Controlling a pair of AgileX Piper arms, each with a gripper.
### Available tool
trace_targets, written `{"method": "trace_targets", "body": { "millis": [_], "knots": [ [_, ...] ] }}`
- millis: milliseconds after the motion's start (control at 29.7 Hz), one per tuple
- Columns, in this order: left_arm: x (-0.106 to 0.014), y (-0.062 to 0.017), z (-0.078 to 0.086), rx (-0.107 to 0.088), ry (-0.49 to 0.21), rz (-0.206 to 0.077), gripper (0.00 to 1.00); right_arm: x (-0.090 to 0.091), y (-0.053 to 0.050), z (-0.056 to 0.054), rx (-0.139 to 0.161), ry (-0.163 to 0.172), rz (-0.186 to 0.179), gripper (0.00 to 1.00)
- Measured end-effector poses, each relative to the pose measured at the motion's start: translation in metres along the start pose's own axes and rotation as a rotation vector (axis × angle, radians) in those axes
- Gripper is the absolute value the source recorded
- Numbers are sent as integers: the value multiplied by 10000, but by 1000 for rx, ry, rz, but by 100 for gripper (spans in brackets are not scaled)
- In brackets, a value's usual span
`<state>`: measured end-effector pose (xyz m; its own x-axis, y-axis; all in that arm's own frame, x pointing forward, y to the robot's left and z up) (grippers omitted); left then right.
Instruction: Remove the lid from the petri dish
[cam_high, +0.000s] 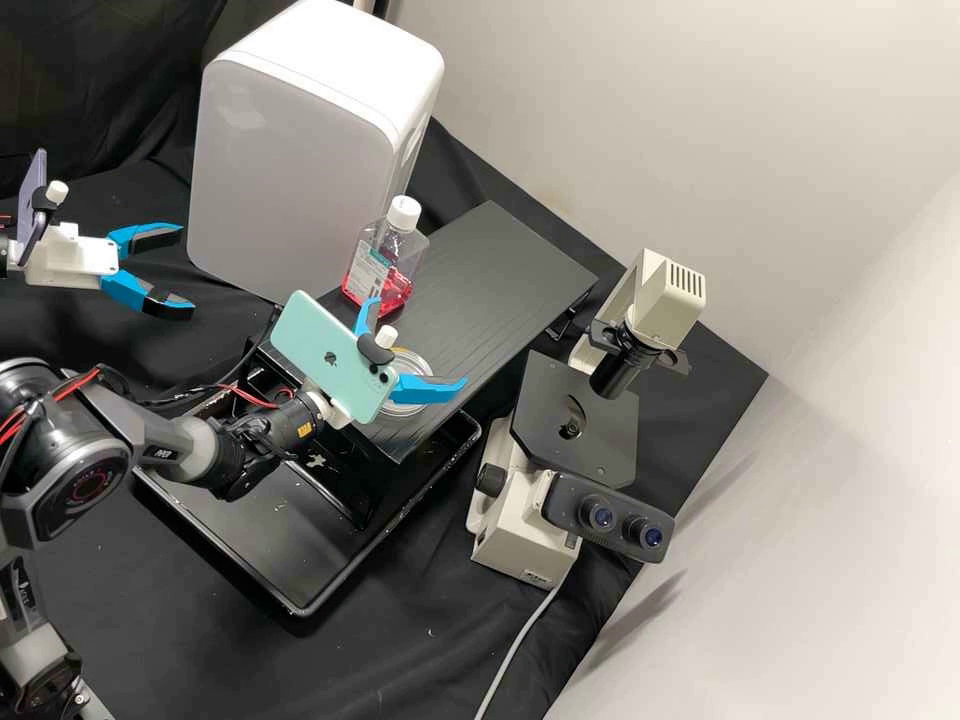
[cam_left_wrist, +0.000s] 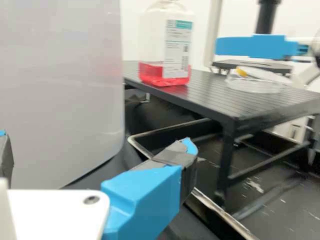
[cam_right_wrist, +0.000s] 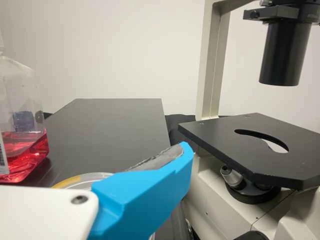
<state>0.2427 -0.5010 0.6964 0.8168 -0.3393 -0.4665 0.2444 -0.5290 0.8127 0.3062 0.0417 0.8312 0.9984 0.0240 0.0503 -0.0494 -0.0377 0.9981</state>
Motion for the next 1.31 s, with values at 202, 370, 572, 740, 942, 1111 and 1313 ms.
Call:
{"method": "trace_targets", "body": {
  "millis": [202, 370, 572, 740, 942, 1111, 1313],
  "knots": [
    [-33, -61, 84, 4, -34, -28, 100, 0, 0, 0, 0, 0, 0, 100],
    [-46, -128, 189, 5, -73, -53, 100, 0, 0, 0, 0, 0, 0, 100],
    [-43, -166, 242, 12, -102, -72, 100, 0, 0, 0, 0, 0, 0, 100],
    [-72, -192, 251, 11, -106, -82, 100, 0, 0, 0, 0, 0, 0, 100],
    [-72, -203, 281, 14, -120, -87, 100, 0, 0, 0, 0, 0, 0, 100],
    [-68, -229, 291, 13, -124, -97, 100, 0, 0, 0, 0, 0, 0, 100],
    [-62, -274, 320, 13, -135, -115, 100, 0, 0, 0, 0, 0, 0, 100]
  ]
}}
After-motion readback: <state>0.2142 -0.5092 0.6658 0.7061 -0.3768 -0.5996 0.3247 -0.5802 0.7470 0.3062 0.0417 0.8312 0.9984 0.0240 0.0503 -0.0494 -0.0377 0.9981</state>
